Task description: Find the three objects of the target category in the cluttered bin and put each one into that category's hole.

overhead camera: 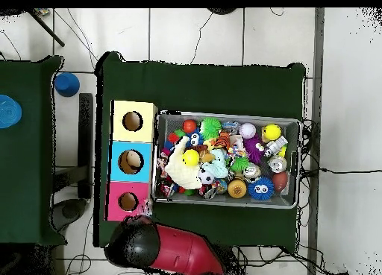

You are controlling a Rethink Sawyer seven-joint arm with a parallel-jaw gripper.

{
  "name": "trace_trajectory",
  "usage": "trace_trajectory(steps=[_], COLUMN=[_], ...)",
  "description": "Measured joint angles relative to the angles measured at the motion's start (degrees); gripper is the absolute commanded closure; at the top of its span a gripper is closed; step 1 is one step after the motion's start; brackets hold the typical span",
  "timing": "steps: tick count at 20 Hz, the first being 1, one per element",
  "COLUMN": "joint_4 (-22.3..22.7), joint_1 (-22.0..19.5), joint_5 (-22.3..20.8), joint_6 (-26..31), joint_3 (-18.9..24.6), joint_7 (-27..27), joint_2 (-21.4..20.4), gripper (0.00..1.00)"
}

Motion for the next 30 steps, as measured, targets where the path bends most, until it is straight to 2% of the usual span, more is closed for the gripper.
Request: trace_trajectory(steps=[19,30], joint_4=[-9.1,-15.4], joint_1=[4.9,8.3], joint_5=[0.0,0.0], joint_6=[0.0,0.0], joint_3=[-3.7,-6.4], joint_7=[0.0,0.0], joint_2=[3.7,8.7], gripper=[1.0,1.0])
